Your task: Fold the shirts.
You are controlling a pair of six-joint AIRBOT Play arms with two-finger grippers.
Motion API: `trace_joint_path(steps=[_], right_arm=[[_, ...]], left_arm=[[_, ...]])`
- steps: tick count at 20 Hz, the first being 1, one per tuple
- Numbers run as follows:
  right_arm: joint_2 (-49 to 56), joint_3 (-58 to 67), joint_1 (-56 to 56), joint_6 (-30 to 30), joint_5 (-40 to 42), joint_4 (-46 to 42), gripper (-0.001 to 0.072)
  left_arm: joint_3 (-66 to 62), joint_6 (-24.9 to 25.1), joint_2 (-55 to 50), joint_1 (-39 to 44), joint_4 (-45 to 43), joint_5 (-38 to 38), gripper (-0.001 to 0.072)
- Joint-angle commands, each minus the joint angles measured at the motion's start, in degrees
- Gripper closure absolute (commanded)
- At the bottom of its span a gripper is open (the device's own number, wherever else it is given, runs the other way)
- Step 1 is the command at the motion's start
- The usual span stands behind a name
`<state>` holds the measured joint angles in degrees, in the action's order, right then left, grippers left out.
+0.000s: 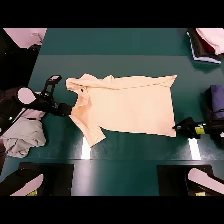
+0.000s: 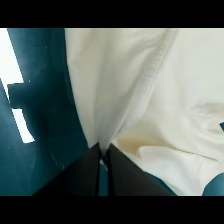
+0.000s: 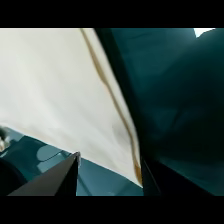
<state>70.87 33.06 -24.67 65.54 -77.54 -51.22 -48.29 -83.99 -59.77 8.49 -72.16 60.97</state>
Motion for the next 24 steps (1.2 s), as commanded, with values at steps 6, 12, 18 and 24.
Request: trace_joint_path(steps=[6,12,18,24], right_arm=[[3.34,-1.95,5.05,-2.21,0.48,1.81,0.0582],[-12.20,17.00,9.97,1.55,1.95,2.12,0.0696],[-20.52,50.23,10.49,5.03,12.55,1.57,0.0697],[-20.65,71.69,10.49,5.03,14.93,1.38,0.0697]], left_arm=[[-0.28,-0.02,0.07,-0.09,3.23,-1.68,0.0678],[-22.47,-0.07,0.07,-0.09,3.85,-2.75,0.0678],[-56.19,0.63,0.07,-0.09,3.56,-4.96,0.0678],[-73.77,1.49,2.69,-0.09,3.67,-7.52,0.0677]])
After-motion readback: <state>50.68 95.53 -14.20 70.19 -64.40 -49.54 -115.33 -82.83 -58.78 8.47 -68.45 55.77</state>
